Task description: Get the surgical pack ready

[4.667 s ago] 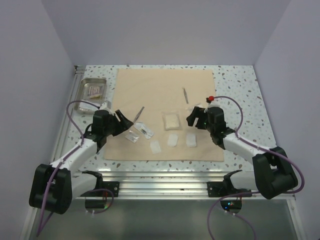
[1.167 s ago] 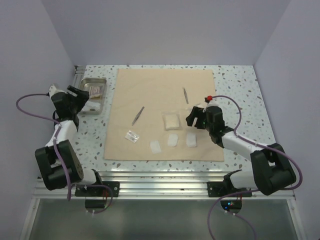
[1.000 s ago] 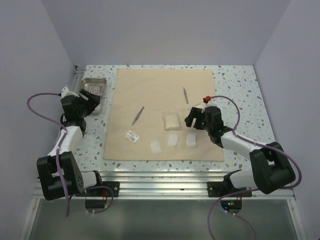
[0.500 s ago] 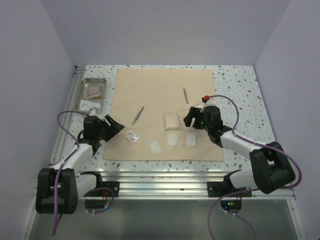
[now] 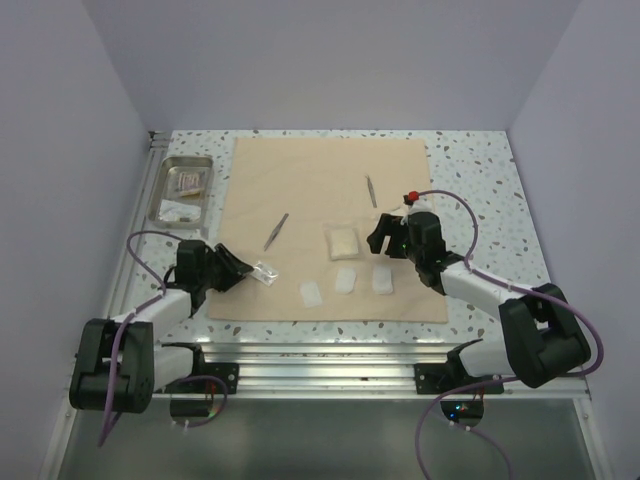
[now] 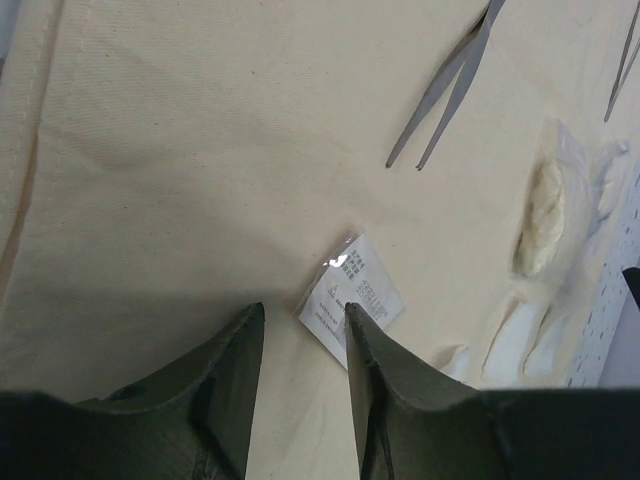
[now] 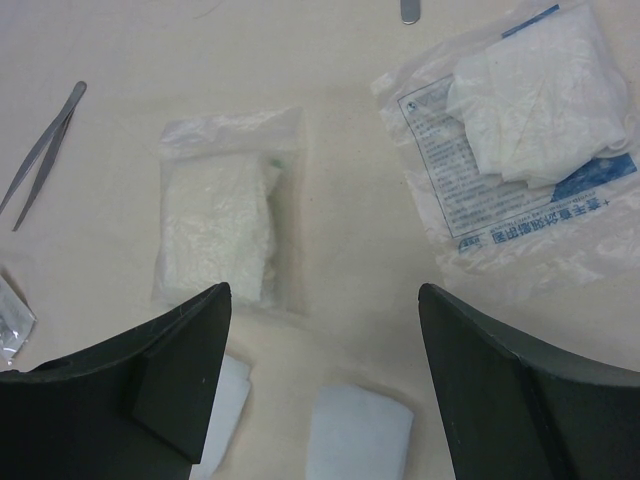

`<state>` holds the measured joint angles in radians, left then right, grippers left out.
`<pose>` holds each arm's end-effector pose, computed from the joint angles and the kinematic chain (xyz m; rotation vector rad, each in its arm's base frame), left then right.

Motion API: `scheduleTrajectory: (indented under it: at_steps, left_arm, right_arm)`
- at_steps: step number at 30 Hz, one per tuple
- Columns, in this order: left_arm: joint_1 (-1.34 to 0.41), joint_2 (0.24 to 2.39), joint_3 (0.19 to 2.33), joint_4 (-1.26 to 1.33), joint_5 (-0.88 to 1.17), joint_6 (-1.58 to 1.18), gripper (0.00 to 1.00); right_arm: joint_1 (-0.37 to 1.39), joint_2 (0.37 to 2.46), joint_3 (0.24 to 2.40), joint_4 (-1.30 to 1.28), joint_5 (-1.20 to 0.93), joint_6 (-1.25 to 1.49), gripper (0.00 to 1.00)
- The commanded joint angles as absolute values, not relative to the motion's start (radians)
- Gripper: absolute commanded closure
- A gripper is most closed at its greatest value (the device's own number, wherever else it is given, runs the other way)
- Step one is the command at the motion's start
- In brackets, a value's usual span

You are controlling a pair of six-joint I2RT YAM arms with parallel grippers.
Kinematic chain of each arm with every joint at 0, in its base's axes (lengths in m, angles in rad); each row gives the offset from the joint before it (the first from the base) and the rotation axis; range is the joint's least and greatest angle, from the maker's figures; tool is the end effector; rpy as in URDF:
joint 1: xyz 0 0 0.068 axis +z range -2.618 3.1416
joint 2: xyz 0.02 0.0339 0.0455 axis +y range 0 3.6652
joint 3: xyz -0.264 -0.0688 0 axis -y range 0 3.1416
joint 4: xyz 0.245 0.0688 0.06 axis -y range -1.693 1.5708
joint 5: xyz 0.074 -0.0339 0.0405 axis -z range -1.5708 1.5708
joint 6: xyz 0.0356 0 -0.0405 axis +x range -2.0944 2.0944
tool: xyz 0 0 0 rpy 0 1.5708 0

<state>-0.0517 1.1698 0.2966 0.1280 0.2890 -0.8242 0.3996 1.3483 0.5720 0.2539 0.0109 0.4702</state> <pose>0.1990 -0.0205 0.1340 -0.7630 2.2826 -0.7626 0.2522 0.1061 0.1875 0.0821 2.1333 0.5095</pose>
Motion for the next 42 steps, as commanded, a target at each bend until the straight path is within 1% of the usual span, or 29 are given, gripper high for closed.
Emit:
scheduleTrajectory:
  at_steps: [1,9,10,13,14,15,18,23,29,32,33,36,42]
  left_arm:
    - [-0.066,1.200,0.295,0.208,0.328,-0.842,0.59]
    - [-0.081,1.233,0.279,0.265,0.345,-0.867,0.66]
    - [-0.084,1.238,0.281,0.274,0.347,-0.868,0.69]
    - [-0.089,1.256,0.279,0.294,0.350,-0.871,0.73]
    - [-0.089,1.261,0.279,0.299,0.348,-0.871,0.77]
    - [-0.087,1.261,0.279,0.308,0.342,-0.871,0.86]
    - [-0.089,1.250,0.281,0.342,0.322,-0.877,1.00]
    - [-0.089,1.224,0.320,0.388,0.344,-0.887,1.00]
    - [-0.046,1.178,0.475,0.230,0.316,-0.798,1.00]
    - [0.060,1.160,0.532,0.204,0.348,-0.788,1.00]
    - [0.121,1.158,0.544,0.206,0.377,-0.788,1.00]
    - [0.204,1.164,0.607,0.195,0.370,-0.775,1.00]
    - [0.307,1.247,0.732,0.245,0.345,-0.810,1.00]
  right_arm:
    - [0.407,1.345,0.611,0.265,0.032,0.456,0.21]
    - [0.407,1.345,0.612,0.261,0.040,0.451,0.21]
    - [0.407,1.345,0.612,0.261,0.041,0.451,0.21]
    - [0.407,1.345,0.612,0.259,0.043,0.453,0.21]
    - [0.407,1.342,0.611,0.259,0.041,0.451,0.21]
    - [0.407,1.342,0.612,0.259,0.043,0.451,0.21]
    - [0.407,1.342,0.611,0.258,0.044,0.451,0.21]
    - [0.407,1.342,0.609,0.258,0.044,0.448,0.21]
    - [0.407,1.338,0.611,0.253,0.049,0.446,0.21]
    - [0.407,1.336,0.611,0.255,0.046,0.446,0.21]
    - [0.407,1.338,0.609,0.255,0.048,0.448,0.21]
    - [0.407,1.338,0.611,0.255,0.045,0.448,0.21]
    - [0.407,1.342,0.609,0.256,0.046,0.448,0.21]
